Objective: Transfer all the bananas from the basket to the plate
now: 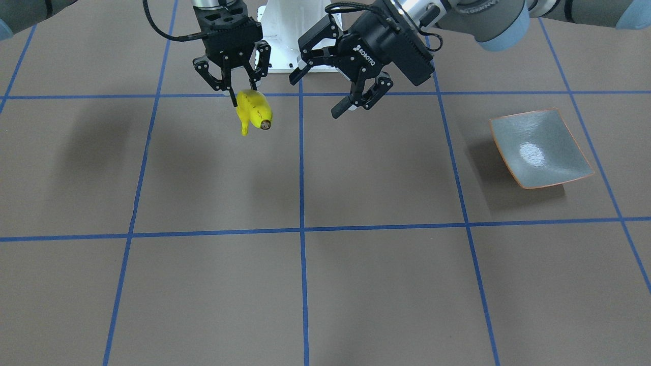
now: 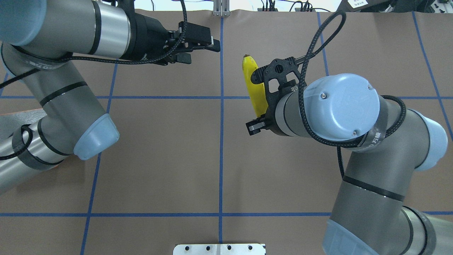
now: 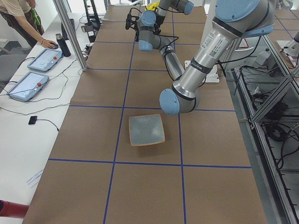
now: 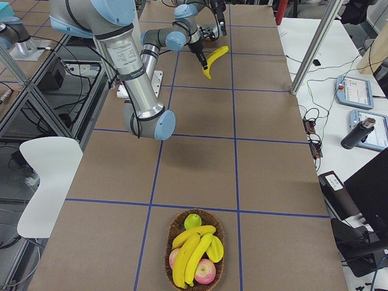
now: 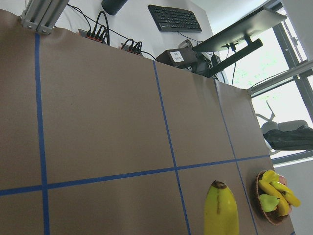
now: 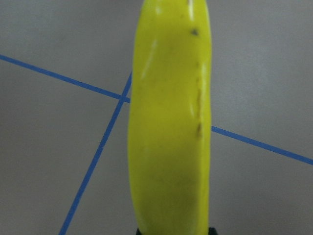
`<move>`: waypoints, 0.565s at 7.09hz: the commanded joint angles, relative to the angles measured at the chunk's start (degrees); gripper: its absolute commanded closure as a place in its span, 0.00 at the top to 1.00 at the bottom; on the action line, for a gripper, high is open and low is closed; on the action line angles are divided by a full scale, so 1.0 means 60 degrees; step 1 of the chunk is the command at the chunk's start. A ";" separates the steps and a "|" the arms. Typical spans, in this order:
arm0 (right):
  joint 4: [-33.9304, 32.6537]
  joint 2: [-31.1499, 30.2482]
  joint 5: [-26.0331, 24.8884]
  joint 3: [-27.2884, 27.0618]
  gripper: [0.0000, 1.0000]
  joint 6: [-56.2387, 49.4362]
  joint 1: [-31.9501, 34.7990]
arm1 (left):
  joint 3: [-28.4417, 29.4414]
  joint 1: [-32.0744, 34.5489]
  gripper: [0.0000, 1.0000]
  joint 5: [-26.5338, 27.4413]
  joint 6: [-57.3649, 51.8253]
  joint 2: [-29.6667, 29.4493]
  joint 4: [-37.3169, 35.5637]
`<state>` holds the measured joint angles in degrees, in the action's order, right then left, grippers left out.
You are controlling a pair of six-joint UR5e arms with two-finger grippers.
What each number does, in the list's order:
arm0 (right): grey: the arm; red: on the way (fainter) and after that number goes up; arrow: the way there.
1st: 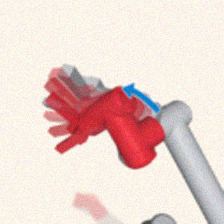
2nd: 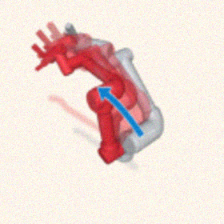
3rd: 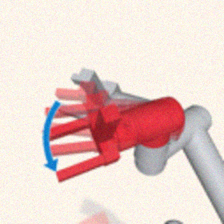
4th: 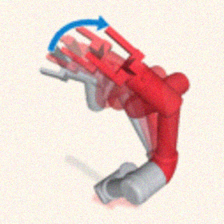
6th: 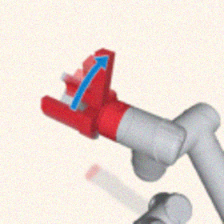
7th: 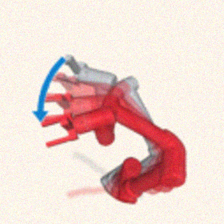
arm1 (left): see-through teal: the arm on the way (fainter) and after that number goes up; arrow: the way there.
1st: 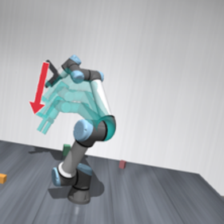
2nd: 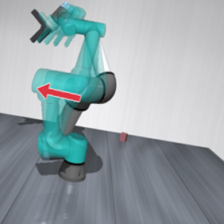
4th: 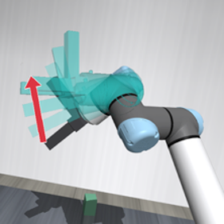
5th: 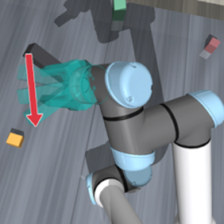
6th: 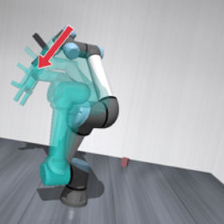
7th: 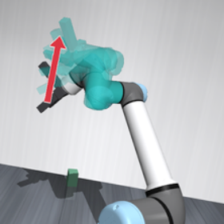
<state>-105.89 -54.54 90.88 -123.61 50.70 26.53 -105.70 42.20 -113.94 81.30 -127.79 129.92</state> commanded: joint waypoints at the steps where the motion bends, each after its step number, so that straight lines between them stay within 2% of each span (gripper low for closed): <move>1: -0.0500 0.0519 -0.0380 0.0020 0.00 0.0220 -0.0275 | 0.0068 -0.0674 1.00 0.0939 0.0596 -0.0014 0.0027; 4: -0.0442 0.0666 -0.0455 -0.0009 0.00 0.0280 -0.0392 | 0.0039 -0.0734 1.00 0.1017 0.0850 -0.0102 0.0042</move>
<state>-108.68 -50.94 88.29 -123.62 52.24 24.51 -105.47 38.00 -108.03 86.03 -128.16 130.15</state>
